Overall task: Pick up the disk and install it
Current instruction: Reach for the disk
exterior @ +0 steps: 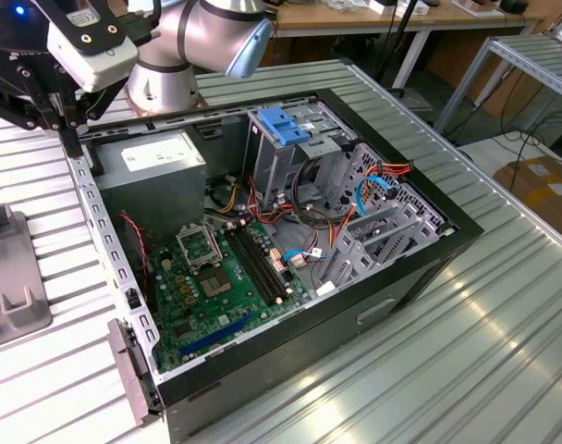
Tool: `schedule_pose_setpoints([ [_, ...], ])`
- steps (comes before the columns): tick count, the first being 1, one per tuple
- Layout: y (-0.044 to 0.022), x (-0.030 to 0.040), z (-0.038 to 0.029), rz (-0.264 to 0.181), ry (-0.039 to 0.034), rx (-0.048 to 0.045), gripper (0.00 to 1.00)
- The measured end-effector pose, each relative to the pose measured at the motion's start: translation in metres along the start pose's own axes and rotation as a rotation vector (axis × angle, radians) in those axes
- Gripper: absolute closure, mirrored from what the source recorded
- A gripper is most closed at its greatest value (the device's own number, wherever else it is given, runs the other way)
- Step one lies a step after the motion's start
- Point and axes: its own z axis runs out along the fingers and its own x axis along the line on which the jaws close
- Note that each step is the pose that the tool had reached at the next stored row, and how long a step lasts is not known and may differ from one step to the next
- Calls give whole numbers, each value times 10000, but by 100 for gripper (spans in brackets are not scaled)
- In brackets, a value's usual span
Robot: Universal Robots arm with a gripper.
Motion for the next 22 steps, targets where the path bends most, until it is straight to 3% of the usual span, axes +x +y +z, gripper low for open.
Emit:
schedule_pose_setpoints([
  [22, -7, 90, -2, 0, 0, 0, 90],
])
